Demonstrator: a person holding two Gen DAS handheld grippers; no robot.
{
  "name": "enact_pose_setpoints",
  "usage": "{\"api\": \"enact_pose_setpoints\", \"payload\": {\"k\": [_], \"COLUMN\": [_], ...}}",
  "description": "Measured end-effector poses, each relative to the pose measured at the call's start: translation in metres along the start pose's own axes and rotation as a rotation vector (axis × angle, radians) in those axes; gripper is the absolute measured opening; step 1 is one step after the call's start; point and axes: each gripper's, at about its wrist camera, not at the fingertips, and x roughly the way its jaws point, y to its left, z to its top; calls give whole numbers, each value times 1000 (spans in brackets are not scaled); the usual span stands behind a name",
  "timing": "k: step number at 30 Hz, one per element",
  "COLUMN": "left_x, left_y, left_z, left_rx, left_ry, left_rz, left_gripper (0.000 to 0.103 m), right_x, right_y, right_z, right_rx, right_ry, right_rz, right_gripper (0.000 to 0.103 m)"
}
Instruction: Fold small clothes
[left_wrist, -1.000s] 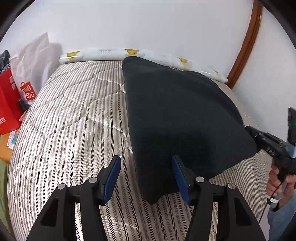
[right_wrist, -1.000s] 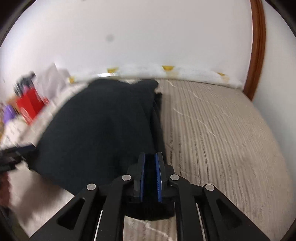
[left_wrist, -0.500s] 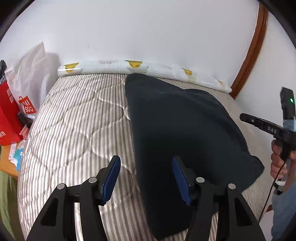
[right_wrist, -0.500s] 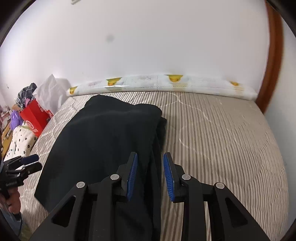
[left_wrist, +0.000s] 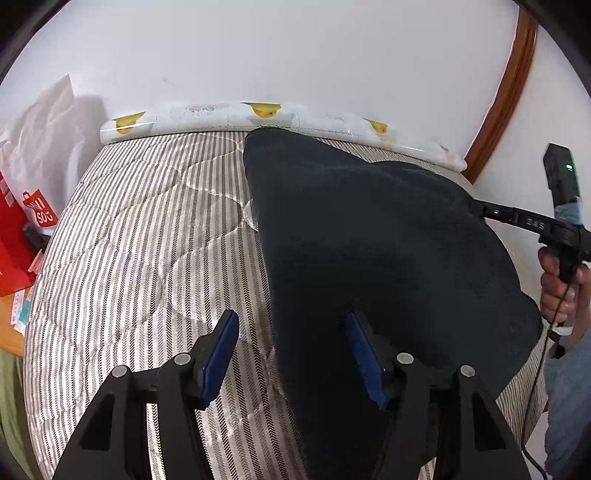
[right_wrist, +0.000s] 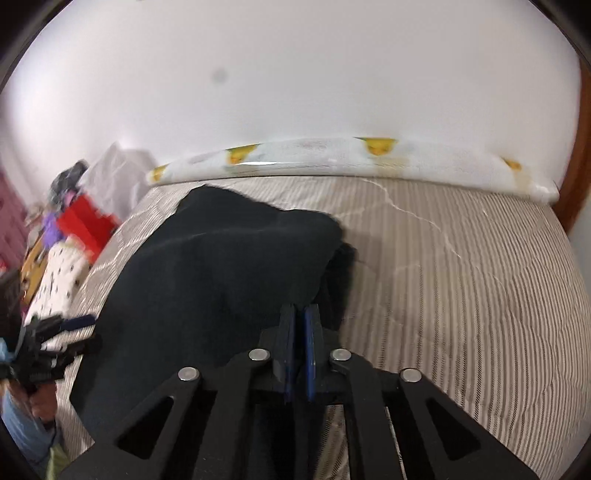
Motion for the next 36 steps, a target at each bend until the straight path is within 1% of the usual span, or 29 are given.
{"api": "enact_pose_setpoints", "payload": {"k": [2,4,6,8,10,12,14,16,17,18,20,22,24,26,28,29,30,32,33,35,36], "left_x": [-1,-1,-2,-2,-3,-5,-8,-11,-13,-14,-16,-18,-21,-23,-23,-21,-20,-16,-14,-10,-9], "left_y": [-2,-3,-3,-2,-2,-3,-5,-7,-8,-9,-9,-7,-2,5,10,11,13,14,13,12,11], "left_z": [1,1,0,-1,-1,-2,-3,-5,-6,-7,-9,-9,-8,-6,-4,-2,0,5,8,15,16], "left_rx": [4,8,2,-6,-14,-19,-22,-23,-24,-24,-25,-29,-43,-53,-58,-62,-68,-77,-75,-65,-62], "left_ry": [-3,-4,-7,-7,-7,-7,-8,-9,-11,-13,-17,-21,-24,-28,-31,-32,-33,-33,-33,-39,-41], "left_rz": [7,16,19,19,17,22,25,30,33,37,48,57,60,57,63,63,60,55,56,65,67], "left_gripper": [60,59,58,58,58,58,58,58,58,58,58,58,58,58,58,58,58,58,58,58,58], "right_x": [8,6,-6,-20,-36,-50,-58,-61,-60,-58,-51,-41,-34,-41,-52,-58,-62,-60,-54,-41,-32], "right_y": [-2,6,15,21,23,29,36,45,50,55,58,51,31,19,15,15,15,17,17,18,16], "right_z": [-2,-6,-11,-12,-17,-25,-34,-46,-53,-62,-72,-84,-94,-97,-86,-76,-62,-37,-21,5,19], "right_rx": [33,2,-33,-48,-40,-35,-39,-69,-88,-110,-127,-126,-89,-62,-60,-67,-64,-54,-47,-31,-15], "right_ry": [24,15,-22,-62,-104,-128,-142,-150,-151,-144,-118,-70,10,9,-15,-45,-74,-98,-99,-88,-78], "right_rz": [-6,-42,-124,-185,-186,-162,-131,-111,-112,-121,-156,-220,-281,-244,-266,-273,-257,-215,-196,-173,-146], "right_gripper": [3,4,4,4,5,5,10,26,28,31,31,31,31,31,31,31,33,35,39,40,40]}}
